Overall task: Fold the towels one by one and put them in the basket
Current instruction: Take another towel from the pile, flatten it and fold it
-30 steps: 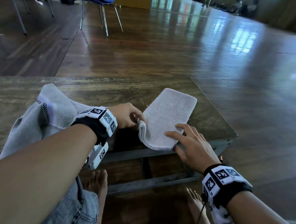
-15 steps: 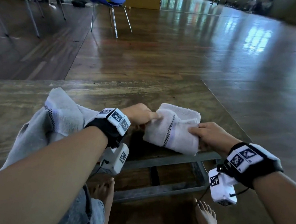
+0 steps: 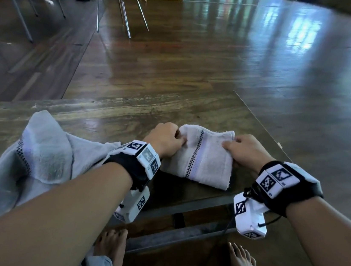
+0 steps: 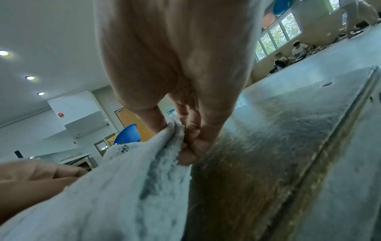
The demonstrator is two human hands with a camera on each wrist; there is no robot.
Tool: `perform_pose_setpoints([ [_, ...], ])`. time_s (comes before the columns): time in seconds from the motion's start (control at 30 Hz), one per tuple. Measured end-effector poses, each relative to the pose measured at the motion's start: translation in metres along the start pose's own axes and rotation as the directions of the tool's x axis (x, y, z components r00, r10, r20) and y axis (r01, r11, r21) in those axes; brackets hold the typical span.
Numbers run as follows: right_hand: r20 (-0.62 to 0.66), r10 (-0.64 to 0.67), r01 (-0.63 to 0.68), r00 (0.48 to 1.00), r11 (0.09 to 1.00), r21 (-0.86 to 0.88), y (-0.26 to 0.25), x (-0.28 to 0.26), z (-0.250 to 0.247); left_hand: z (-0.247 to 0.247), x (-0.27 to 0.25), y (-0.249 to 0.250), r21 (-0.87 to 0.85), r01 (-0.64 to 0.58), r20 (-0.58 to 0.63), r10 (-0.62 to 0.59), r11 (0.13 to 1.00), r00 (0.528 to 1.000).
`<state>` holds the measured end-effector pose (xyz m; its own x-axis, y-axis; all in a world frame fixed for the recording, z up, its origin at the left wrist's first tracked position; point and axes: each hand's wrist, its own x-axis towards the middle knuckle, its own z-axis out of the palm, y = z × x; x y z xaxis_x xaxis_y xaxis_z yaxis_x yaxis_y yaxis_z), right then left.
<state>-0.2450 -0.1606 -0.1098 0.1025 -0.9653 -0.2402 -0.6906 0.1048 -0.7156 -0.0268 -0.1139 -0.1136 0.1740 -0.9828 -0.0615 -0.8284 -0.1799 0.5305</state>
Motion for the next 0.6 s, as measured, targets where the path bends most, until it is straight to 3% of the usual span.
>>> perform_pose_setpoints([
  [0.2,0.000,0.015,-0.015,1.000,0.999,-0.039,0.000,0.002,0.000,0.003,0.008,0.006,0.051,0.078,-0.020,-0.077,0.996,0.997],
  [0.37,-0.073,0.021,-0.027,0.997,0.997,-0.074,0.003,0.006,0.002,0.004,0.009,0.011,0.112,0.114,-0.043,-0.110,0.987,0.993],
  [0.6,0.030,0.042,-0.043,0.999,0.999,0.033,0.003,-0.001,0.004,-0.006,0.010,0.009,0.023,0.134,0.048,-0.134,0.991,0.990],
])
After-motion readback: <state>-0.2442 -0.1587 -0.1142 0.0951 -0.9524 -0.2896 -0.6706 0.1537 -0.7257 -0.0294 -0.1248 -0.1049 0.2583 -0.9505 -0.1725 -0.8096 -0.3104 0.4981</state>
